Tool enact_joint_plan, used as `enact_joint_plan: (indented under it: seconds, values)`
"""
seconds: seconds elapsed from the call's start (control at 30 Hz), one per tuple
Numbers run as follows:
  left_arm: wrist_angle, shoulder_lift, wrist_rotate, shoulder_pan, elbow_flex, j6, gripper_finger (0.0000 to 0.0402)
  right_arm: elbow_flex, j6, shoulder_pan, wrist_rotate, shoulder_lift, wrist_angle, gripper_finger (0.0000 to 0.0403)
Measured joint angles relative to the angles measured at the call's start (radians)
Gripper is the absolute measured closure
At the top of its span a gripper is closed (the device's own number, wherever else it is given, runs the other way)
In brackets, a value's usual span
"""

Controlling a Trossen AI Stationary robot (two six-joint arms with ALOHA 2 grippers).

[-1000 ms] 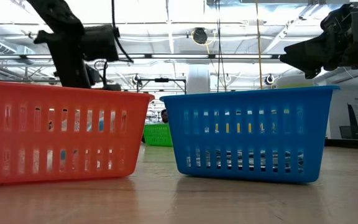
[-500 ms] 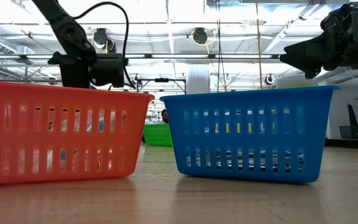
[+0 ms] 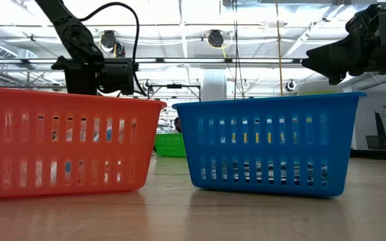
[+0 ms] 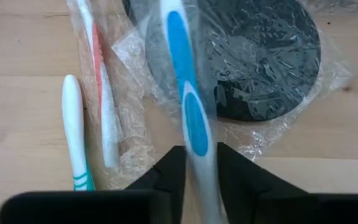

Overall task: Pick & Place Travel size toiletries
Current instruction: Put the blue toothbrush into the orange bin

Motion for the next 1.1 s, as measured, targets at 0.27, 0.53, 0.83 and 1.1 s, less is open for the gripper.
enact_joint_plan:
  seconds: [0.27, 0.53, 0.83, 1.1]
  values:
    - [-0.005, -0.009, 0.000, -0.029, 0.000, 0.006, 0.0381, 0.000, 0.000, 0.000, 0.000, 0.000, 0.000, 0.0225]
    - [-0.009, -0.127, 0.010, -0.136, 0.000, 0.051, 0.0358, 0.000, 0.000, 0.000, 0.000, 0.000, 0.000, 0.0228]
    - [0.105, -0.351, 0.138, -0.376, 0.000, 0.273, 0.0379, 0.000, 0.000, 0.000, 0.000, 0.000, 0.000, 0.0229]
    - [0.405, -0.431, 0.222, -0.574, 0.000, 0.616, 0.0357, 0.000, 0.000, 0.000, 0.000, 0.000, 0.000, 0.0225]
